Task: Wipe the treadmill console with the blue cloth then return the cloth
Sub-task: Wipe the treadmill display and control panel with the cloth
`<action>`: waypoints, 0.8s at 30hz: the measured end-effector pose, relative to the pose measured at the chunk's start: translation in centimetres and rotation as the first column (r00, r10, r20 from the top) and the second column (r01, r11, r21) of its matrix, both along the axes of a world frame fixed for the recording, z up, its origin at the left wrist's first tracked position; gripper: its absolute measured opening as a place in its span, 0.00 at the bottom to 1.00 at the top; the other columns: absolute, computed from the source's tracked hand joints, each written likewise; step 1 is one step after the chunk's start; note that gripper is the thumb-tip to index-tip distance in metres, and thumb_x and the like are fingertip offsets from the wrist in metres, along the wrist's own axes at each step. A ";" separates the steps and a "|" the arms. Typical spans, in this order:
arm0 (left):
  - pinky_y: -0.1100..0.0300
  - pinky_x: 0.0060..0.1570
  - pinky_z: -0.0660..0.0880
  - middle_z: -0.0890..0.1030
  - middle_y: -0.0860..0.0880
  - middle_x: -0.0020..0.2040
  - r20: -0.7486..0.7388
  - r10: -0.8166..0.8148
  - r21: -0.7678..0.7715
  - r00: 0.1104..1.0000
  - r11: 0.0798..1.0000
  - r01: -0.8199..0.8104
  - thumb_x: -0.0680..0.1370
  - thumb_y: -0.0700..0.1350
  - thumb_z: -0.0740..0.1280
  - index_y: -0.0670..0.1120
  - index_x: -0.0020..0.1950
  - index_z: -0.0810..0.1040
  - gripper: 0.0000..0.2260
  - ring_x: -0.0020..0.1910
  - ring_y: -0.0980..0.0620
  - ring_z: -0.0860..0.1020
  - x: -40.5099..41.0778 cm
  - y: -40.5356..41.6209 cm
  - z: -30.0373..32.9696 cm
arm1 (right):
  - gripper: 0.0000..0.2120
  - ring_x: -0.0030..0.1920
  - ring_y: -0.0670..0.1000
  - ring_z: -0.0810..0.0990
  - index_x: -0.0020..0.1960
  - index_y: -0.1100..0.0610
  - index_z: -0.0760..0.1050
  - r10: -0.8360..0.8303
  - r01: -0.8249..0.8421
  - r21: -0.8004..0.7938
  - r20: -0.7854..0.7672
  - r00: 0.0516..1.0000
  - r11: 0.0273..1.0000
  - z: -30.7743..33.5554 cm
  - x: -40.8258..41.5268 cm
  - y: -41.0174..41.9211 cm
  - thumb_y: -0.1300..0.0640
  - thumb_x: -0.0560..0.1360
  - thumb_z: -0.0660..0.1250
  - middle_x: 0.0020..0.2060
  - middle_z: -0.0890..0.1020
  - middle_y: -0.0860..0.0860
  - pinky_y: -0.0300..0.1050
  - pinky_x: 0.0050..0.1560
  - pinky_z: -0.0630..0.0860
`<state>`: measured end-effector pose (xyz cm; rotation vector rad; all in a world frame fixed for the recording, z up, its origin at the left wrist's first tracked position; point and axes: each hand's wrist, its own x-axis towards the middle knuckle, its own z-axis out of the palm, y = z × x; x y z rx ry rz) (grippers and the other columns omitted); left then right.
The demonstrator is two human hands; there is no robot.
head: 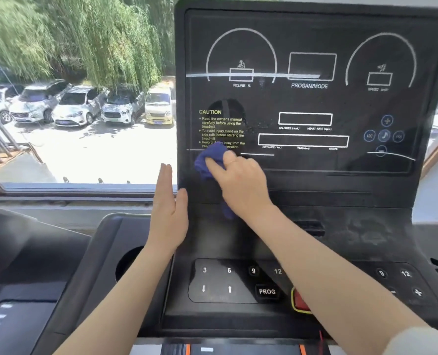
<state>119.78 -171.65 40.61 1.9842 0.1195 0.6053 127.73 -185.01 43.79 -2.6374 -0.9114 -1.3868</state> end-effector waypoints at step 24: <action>0.83 0.60 0.41 0.47 0.51 0.76 -0.076 -0.046 0.245 0.996 0.967 0.063 0.74 0.28 0.53 0.42 0.75 0.50 0.30 0.70 0.64 0.47 1.1 0.4 -1.7 | 0.14 0.42 0.57 0.73 0.48 0.55 0.80 0.275 -0.266 0.206 -0.014 0.961 0.942 -5.8 1.0 -4.2 0.68 0.72 0.60 0.46 0.80 0.53 0.49 0.42 0.72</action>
